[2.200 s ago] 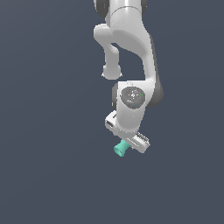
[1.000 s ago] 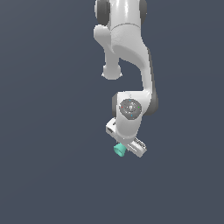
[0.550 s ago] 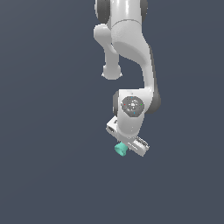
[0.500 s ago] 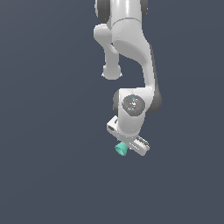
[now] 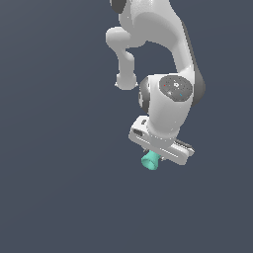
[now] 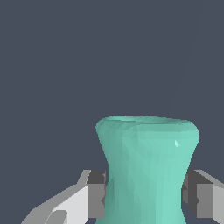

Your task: Pick up the object and move it to a goal position.

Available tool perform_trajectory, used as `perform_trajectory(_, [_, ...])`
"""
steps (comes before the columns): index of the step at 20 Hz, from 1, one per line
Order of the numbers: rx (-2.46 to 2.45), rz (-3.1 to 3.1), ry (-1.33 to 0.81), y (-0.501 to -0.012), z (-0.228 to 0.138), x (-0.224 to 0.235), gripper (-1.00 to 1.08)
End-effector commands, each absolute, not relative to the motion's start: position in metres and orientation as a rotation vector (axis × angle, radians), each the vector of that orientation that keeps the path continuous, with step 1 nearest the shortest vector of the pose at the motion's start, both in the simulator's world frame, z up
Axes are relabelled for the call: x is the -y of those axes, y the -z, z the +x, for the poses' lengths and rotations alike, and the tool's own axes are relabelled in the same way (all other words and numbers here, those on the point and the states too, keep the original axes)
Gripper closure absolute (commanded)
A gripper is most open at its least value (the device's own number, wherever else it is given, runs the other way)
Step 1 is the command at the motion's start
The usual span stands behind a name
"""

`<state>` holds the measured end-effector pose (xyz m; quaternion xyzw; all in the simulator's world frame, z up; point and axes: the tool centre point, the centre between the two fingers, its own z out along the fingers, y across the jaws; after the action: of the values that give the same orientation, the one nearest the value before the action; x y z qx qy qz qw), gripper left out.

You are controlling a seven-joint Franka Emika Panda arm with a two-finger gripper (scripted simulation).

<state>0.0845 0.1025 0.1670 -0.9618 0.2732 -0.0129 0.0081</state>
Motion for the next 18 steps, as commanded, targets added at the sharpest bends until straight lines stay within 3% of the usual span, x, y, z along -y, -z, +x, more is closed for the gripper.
perform_trajectory(1, [-0.789, -3.018, 0.055, -0.201, 0.085, -0.117, 1.08])
perform_trajectory(18, [-0.356, -3.058, 0.132, -0.423, 0.069, -0.206, 1.08])
